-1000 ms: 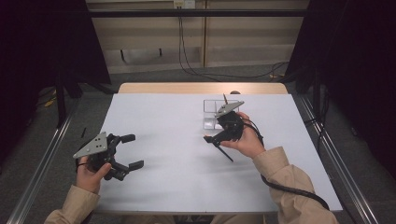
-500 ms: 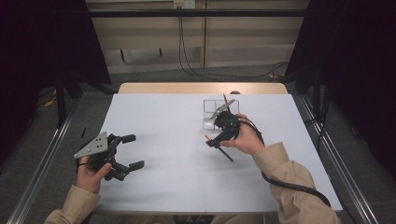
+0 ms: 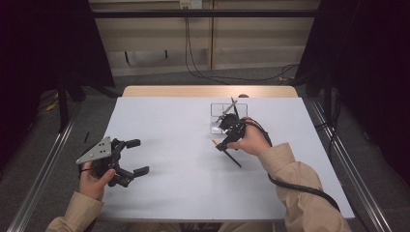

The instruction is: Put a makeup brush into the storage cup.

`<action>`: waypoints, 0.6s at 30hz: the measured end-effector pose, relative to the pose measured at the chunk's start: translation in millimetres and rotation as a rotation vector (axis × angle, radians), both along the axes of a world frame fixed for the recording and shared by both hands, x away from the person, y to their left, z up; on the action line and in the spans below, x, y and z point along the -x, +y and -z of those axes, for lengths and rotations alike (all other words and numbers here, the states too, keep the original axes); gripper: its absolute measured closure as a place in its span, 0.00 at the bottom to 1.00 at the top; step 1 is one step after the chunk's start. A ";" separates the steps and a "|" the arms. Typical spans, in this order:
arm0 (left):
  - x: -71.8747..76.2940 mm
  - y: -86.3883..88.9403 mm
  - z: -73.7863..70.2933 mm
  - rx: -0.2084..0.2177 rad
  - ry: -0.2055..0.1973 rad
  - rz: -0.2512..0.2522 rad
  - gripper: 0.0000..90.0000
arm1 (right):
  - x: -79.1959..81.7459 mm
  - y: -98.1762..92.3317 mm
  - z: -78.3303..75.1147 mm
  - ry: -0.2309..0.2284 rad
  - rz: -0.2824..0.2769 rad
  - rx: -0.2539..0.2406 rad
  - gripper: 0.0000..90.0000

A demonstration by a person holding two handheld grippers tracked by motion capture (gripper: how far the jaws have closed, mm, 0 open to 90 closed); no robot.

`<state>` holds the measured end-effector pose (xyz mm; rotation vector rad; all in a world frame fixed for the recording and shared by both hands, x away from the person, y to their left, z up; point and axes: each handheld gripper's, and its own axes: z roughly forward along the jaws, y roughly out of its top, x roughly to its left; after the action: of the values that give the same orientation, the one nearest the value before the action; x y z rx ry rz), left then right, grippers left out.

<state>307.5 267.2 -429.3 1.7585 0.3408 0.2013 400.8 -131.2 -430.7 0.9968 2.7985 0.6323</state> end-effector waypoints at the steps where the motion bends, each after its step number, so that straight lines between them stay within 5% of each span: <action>1: -0.1 0.1 0.0 0.001 0.000 0.001 0.00 | -0.7 0.5 0.2 0.004 0.001 0.004 0.33; 18: -1.2 2.0 1.2 0.004 0.005 0.000 0.00 | -10.1 9.2 6.0 0.032 -0.014 0.044 0.57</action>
<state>308.7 269.3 -430.5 1.7550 0.3449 0.1963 410.9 -122.0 -436.7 0.9886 2.8366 0.5593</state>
